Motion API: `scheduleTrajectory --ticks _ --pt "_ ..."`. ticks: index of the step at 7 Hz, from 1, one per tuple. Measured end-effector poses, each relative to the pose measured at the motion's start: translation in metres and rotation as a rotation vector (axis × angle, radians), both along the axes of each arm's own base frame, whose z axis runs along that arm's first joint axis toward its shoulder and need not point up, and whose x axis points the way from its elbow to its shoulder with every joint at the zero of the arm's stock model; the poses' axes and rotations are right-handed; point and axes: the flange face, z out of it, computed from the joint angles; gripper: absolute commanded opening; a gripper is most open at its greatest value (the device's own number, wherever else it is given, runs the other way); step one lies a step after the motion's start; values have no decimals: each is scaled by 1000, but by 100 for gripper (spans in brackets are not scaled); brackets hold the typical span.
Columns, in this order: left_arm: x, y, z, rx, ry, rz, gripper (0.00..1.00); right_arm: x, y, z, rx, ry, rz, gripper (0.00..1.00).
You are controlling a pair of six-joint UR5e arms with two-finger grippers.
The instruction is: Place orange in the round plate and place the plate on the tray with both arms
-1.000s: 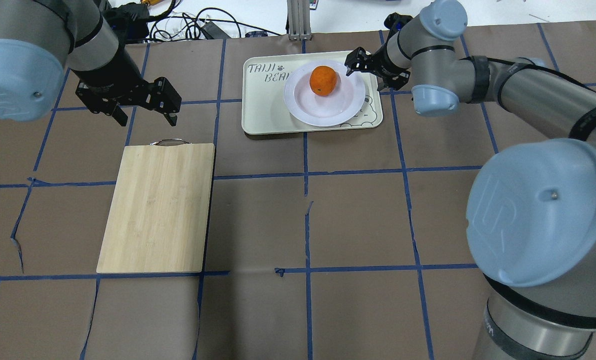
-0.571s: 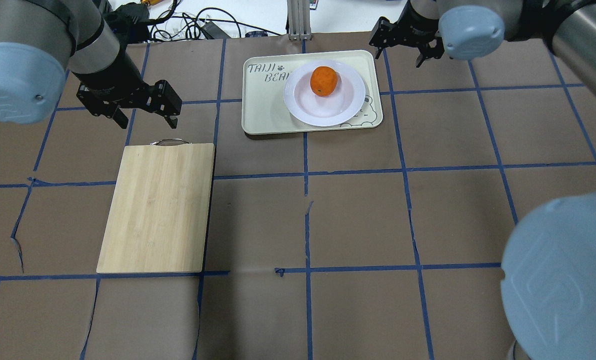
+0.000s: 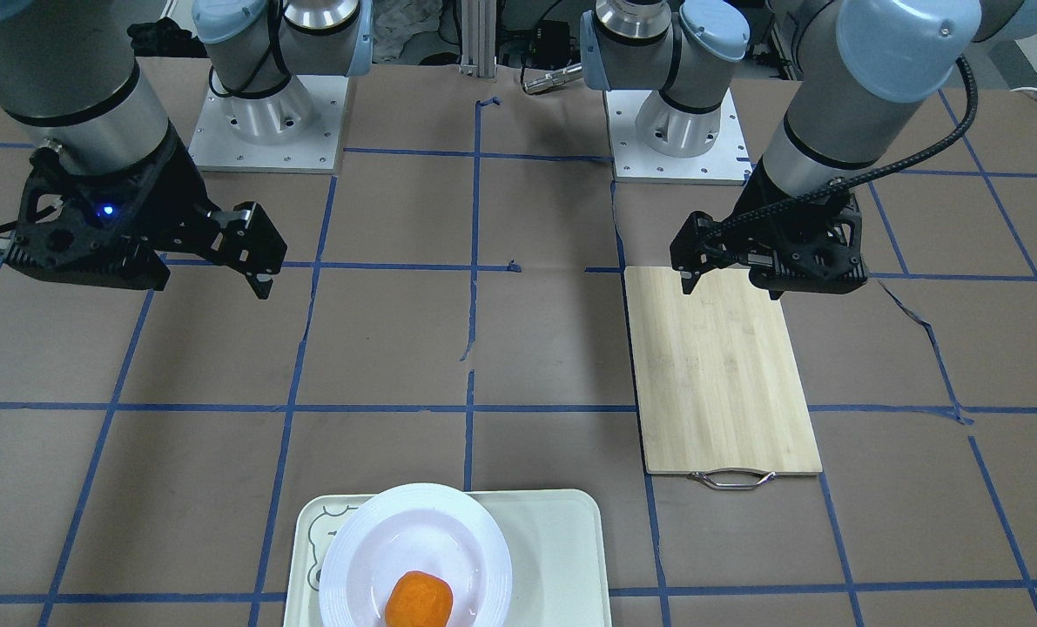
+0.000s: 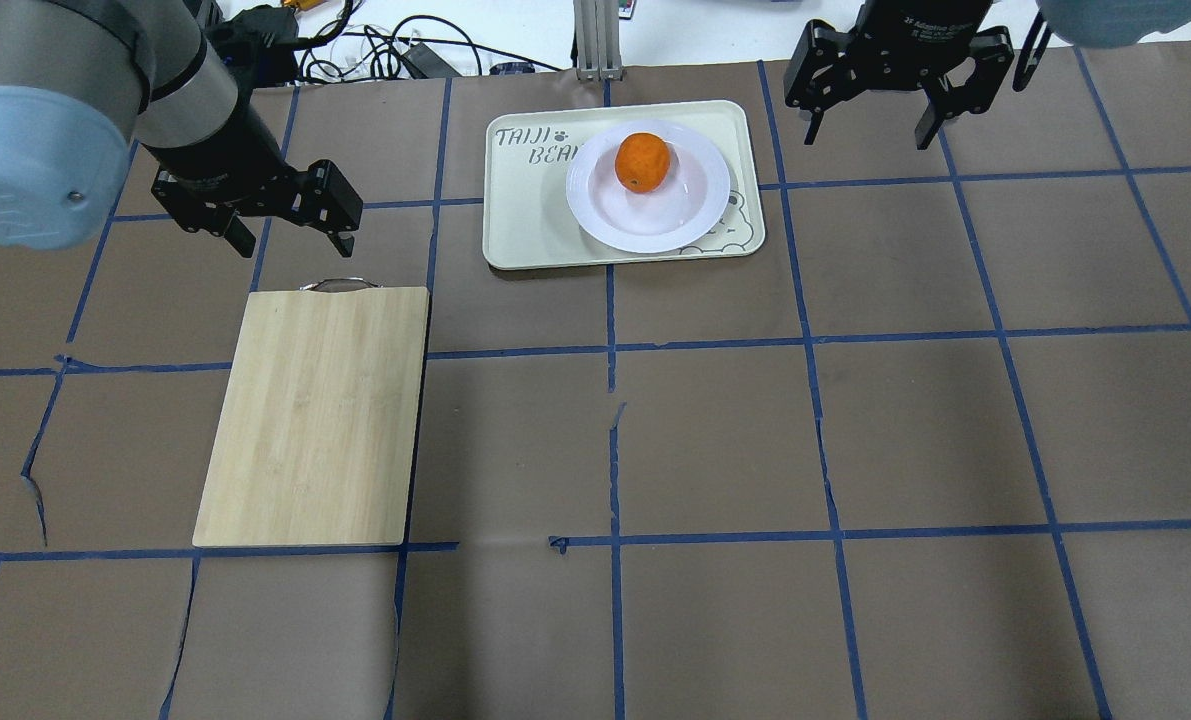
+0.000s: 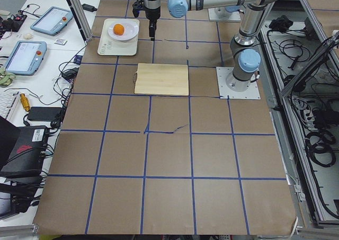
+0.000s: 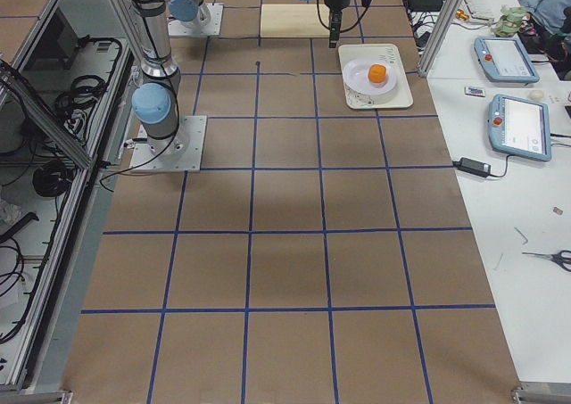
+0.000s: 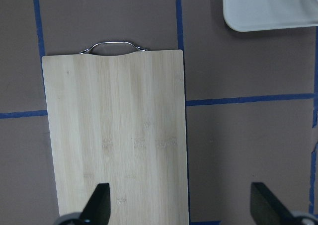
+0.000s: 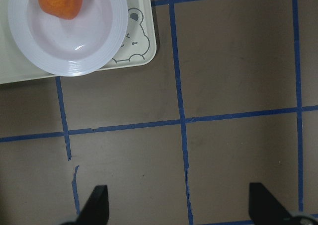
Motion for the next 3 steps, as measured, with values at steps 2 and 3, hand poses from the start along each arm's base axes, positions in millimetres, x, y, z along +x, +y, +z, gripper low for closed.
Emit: scheduleTrajectory --ticks 2,3 --pt "0 0 0 -1 0 0 100 17 4 -6 -8 -2 26 100" --pt "0 0 0 -1 0 0 100 30 5 -12 -22 0 47 100"
